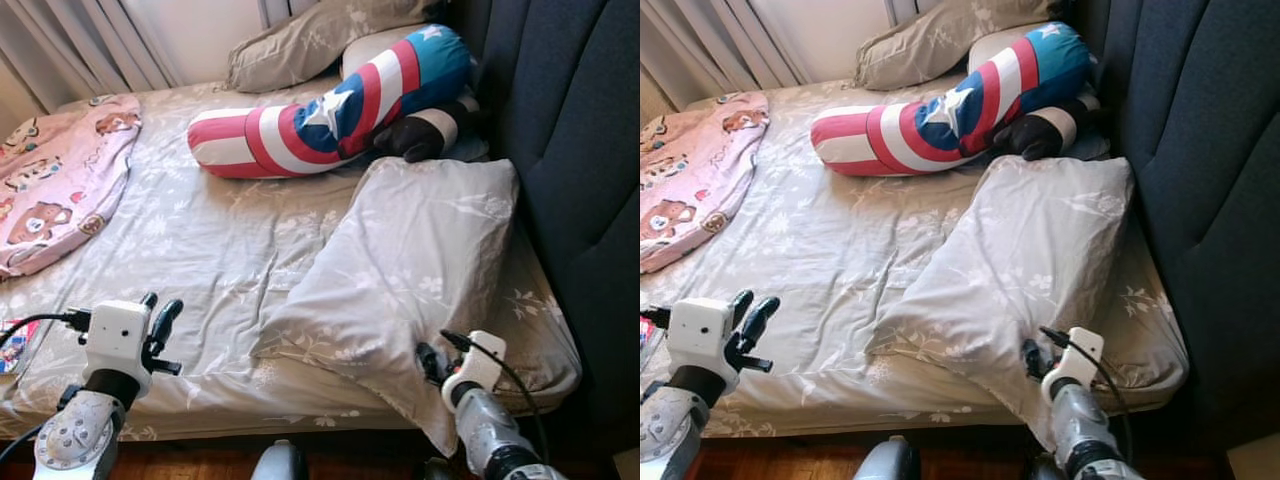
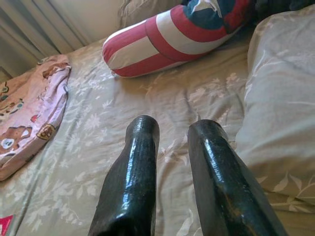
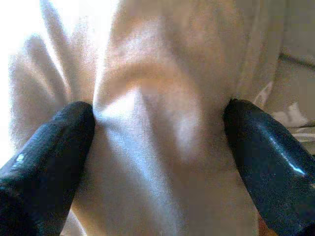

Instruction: Clean up the room

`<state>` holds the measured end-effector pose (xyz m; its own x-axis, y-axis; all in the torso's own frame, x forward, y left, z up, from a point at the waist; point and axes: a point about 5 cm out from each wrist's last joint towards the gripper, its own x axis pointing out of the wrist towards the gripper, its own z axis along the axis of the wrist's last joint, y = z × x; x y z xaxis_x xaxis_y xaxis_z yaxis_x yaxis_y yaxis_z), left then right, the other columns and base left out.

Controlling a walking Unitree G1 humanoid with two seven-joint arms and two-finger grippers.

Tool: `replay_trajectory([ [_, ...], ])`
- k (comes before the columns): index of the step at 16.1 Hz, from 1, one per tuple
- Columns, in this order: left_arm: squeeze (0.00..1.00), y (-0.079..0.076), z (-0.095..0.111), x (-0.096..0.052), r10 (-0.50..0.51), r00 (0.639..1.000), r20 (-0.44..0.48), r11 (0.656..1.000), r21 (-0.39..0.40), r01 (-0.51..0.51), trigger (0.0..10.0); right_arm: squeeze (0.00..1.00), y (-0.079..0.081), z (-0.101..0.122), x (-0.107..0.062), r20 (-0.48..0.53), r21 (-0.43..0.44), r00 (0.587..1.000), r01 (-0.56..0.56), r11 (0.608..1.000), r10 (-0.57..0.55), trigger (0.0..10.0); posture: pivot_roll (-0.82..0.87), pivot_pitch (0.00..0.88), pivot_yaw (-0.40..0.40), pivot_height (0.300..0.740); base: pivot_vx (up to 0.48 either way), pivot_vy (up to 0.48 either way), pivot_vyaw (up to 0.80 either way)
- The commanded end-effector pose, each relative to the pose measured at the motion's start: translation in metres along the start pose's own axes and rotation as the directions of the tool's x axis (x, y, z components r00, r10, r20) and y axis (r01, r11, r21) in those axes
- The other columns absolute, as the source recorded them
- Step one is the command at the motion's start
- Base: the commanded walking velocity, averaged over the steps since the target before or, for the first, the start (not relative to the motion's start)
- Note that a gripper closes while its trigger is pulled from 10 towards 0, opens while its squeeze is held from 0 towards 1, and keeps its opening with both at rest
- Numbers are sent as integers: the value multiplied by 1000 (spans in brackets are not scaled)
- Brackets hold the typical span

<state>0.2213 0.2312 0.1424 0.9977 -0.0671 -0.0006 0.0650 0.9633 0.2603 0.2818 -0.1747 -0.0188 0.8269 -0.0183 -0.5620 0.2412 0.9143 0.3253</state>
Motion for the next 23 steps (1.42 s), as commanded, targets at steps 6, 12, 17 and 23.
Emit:
replay_trajectory([
  [6, 0, 7, 3, 0, 9, 1000, -12, 1000, 15, -9, 10000, 0, 17, -24, -2, -89, 17, 995, -51, 999, 52, 0, 332, 114, 170, 658, 0, 0, 0],
  [12, 0, 7, 1, -1, 24, 1000, -19, 1000, -15, -24, 10000, 0, 17, -24, -2, -80, 21, 995, -50, 999, 52, 0, 333, 114, 164, 658, 0, 0, 0],
  [17, 0, 6, 2, -1, 25, 1000, -19, 999, -31, -26, 10000, 0, 18, -24, -2, -86, 8, 995, -48, 999, 49, 0, 329, 102, 161, 658, 0, 0, 0],
  [23, 0, 2, -3, 3, 25, 999, -25, 999, -43, -26, 10000, 0, 16, -25, -3, -94, -54, 995, -31, 998, 26, 0, 303, 85, 147, 658, 0, 0, 0],
])
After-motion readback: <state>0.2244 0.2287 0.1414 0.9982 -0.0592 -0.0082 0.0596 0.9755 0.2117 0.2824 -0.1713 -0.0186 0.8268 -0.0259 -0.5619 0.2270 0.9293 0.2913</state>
